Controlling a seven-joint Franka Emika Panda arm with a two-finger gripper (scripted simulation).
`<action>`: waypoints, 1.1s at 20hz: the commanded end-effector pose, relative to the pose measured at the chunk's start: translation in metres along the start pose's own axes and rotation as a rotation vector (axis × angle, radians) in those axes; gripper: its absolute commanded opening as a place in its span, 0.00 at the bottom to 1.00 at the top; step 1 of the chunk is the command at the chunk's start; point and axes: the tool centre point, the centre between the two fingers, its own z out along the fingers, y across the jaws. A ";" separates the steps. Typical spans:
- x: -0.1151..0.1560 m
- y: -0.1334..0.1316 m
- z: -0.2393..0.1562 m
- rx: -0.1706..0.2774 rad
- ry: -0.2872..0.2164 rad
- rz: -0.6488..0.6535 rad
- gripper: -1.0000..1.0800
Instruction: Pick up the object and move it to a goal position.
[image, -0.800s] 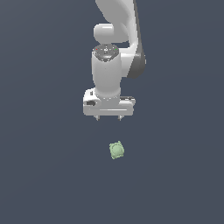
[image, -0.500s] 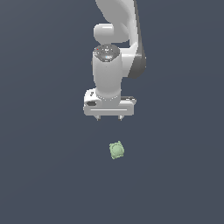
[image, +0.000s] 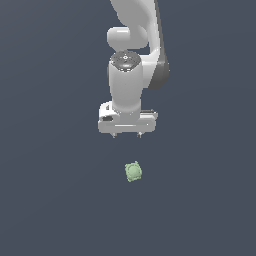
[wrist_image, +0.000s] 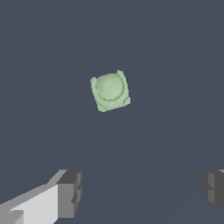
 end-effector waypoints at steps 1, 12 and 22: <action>0.002 0.000 0.001 -0.001 -0.001 -0.004 0.96; 0.032 -0.007 0.028 -0.006 -0.011 -0.088 0.96; 0.071 -0.018 0.076 -0.006 -0.026 -0.213 0.96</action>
